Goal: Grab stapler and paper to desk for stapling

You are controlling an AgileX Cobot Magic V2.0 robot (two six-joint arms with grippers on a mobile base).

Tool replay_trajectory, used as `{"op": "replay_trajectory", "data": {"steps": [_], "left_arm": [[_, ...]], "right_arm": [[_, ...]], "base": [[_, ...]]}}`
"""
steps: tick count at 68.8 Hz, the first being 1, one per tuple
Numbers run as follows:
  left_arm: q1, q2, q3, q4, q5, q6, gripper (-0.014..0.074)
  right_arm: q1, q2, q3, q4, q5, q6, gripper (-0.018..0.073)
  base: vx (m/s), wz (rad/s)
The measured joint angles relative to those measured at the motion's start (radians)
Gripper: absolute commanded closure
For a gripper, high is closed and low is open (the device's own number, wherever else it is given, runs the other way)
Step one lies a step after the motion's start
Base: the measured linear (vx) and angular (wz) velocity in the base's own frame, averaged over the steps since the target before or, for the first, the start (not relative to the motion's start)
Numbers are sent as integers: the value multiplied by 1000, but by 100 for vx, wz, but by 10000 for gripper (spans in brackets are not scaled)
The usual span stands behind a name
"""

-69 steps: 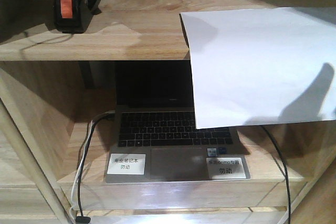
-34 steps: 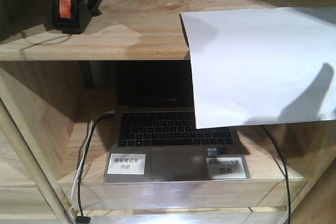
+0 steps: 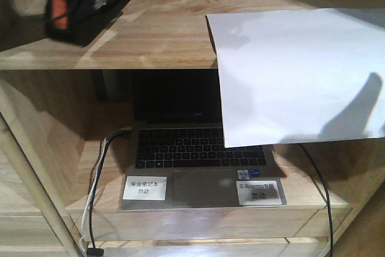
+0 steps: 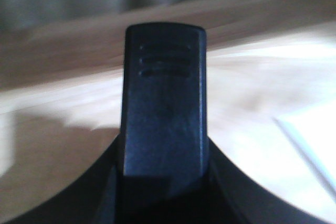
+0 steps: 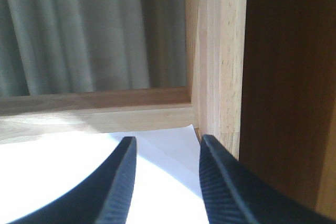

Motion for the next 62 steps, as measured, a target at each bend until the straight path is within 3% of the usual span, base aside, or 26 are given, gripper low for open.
{"op": "replay_trajectory", "data": {"steps": [10,31,62], "left_arm": [[0,-163,194,-54,-119,80,603],[0,-491,542,-236,-311,330,603],[0,-988,902,-266,-328,375,603]], "right_arm": [[0,0,0,0,0,0,288],[0,0,0,0,0,0,288],[0,0,0,0,0,0,288]], "base": [[0,0],[0,0],[0,0]]}}
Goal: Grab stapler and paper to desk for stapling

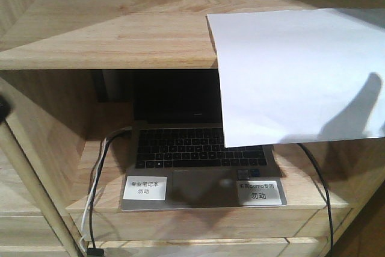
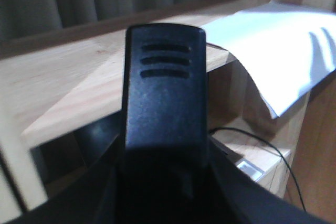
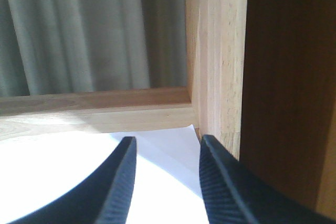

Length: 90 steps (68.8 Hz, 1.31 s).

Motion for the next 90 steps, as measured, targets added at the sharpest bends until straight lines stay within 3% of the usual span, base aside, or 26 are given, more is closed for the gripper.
{"op": "replay_trajectory", "data": {"steps": [30,90], "left_arm": [[0,-304,102,0,79,1,603],[0,-311,102,-1,122,1,603]], "right_arm": [[0,0,0,0,0,0,288],[0,0,0,0,0,5,288]], "base": [[0,0],[0,0]]}}
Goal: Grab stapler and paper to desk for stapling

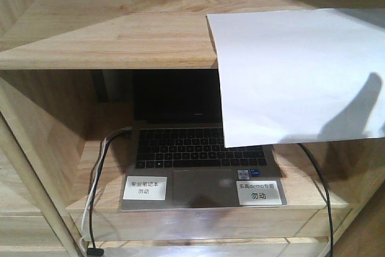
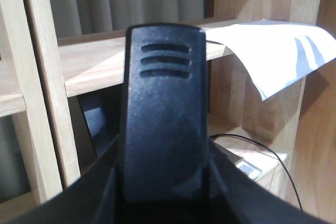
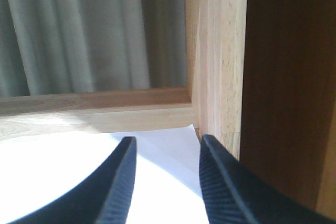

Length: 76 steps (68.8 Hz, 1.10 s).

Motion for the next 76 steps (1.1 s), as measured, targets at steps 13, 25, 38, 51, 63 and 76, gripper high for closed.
{"op": "replay_trajectory", "data": {"steps": [13,25,38,51,63,76], "left_arm": [[0,0,0,0,1,0,603],[0,0,0,0,1,1,603],[0,0,0,0,1,1,603],[0,0,0,0,1,1,603],[0,0,0,0,1,2,603],[0,0,0,0,1,2,603]], "right_arm": [[0,0,0,0,0,0,288],[0,0,0,0,0,0,272],[0,0,0,0,1,14,55],[0,0,0,0,-7,162,-169],[0,0,0,-1,-53,448,-152],[0,0,0,-1,-90,902,-120]], "base": [[0,0],[0,0],[0,0],[0,0],[0,0],[0,0]]}}
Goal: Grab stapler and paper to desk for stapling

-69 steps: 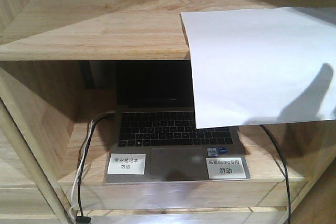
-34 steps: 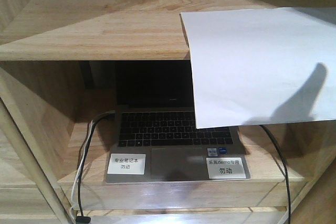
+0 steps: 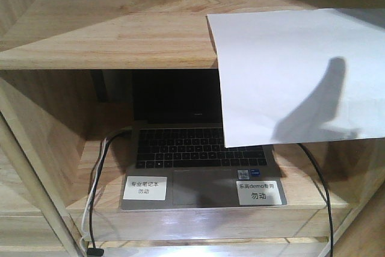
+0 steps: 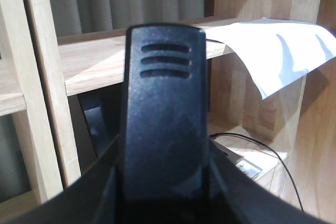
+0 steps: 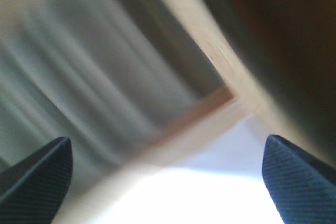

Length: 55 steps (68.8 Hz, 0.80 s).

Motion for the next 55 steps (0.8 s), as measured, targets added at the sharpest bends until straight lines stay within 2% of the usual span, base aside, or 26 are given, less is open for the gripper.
{"op": "replay_trajectory", "data": {"steps": [8,16,25,34,43,48,55], "left_arm": [[0,0,0,0,1,0,603],[0,0,0,0,1,0,603],[0,0,0,0,1,0,603],[0,0,0,0,1,0,603],[0,0,0,0,1,0,603],[0,0,0,0,1,0,603],[0,0,0,0,1,0,603]], "right_arm": [[0,0,0,-13,-67,235,-92],[0,0,0,-47,-182,364,-69],[0,0,0,-118,-313,476,-57],[0,0,1,-186,-372,554,-52],[4,-9,74,-224,-486,627,-42],[32,-10,147,-232,-561,674,-35],[115,-10,252,-252,-676,726,-34]], "base": [[0,0],[0,0],[0,0],[0,0],[0,0],[0,0],[0,0]]}}
